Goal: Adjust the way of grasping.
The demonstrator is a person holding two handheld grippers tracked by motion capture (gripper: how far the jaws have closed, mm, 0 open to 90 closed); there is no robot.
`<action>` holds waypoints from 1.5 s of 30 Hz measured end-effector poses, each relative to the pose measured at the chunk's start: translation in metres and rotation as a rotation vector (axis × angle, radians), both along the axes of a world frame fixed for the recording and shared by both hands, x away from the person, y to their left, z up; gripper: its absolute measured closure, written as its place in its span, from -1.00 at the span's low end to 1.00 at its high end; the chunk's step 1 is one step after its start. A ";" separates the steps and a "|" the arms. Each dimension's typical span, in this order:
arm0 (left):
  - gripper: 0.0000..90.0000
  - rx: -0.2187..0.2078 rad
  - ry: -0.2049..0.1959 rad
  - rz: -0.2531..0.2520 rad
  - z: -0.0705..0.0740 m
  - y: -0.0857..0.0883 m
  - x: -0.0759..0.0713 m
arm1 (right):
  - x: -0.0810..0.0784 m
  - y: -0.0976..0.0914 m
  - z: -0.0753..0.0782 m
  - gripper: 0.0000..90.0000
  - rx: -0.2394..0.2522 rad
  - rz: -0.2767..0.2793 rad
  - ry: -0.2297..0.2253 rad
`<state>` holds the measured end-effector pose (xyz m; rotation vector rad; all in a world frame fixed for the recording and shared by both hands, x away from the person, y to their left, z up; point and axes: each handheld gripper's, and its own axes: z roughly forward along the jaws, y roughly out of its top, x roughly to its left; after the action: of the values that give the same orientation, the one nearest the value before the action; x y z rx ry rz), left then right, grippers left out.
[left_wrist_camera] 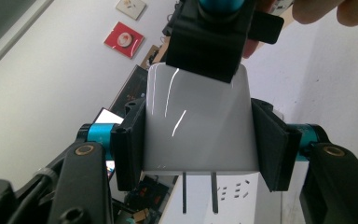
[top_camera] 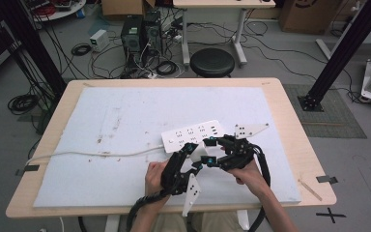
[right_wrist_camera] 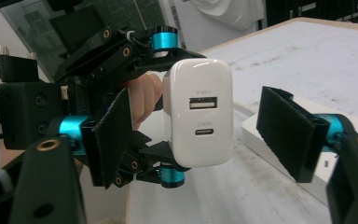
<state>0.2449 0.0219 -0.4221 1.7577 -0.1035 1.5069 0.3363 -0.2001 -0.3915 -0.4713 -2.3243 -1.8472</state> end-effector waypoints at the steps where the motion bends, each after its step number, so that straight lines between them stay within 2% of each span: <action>1: -0.06 0.000 -0.002 -0.002 0.000 0.000 0.000 | 0.000 0.001 0.000 -0.37 -0.001 0.000 -0.001; 10: -0.06 0.008 -0.014 -0.017 -0.001 -0.003 -0.002 | 0.000 0.005 -0.002 -0.18 0.015 0.021 0.000; 27: -0.06 0.021 -0.028 -0.026 -0.001 -0.005 -0.003 | -0.001 0.007 -0.004 0.15 -0.005 0.033 -0.018; 31: -0.06 0.025 -0.028 -0.025 -0.001 -0.005 -0.003 | -0.001 0.007 -0.004 0.17 -0.002 0.032 -0.021; 35: -0.06 0.029 -0.031 -0.028 -0.002 -0.006 -0.003 | -0.002 0.006 -0.004 0.30 -0.004 0.034 -0.023; 36: -0.06 0.029 -0.032 -0.026 -0.002 -0.005 -0.003 | -0.001 0.007 -0.004 0.31 -0.005 0.037 -0.035; 40: -0.06 0.027 -0.032 -0.028 -0.002 -0.005 -0.003 | -0.002 0.007 -0.004 0.33 -0.009 0.036 -0.025; 45: -0.06 0.028 -0.029 -0.023 -0.002 -0.004 -0.003 | -0.002 0.007 -0.004 0.39 -0.013 0.032 -0.035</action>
<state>0.2419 0.0177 -0.4239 1.7515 -0.1604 1.5212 0.3343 -0.1927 -0.3953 -0.4042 -2.3538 -1.8419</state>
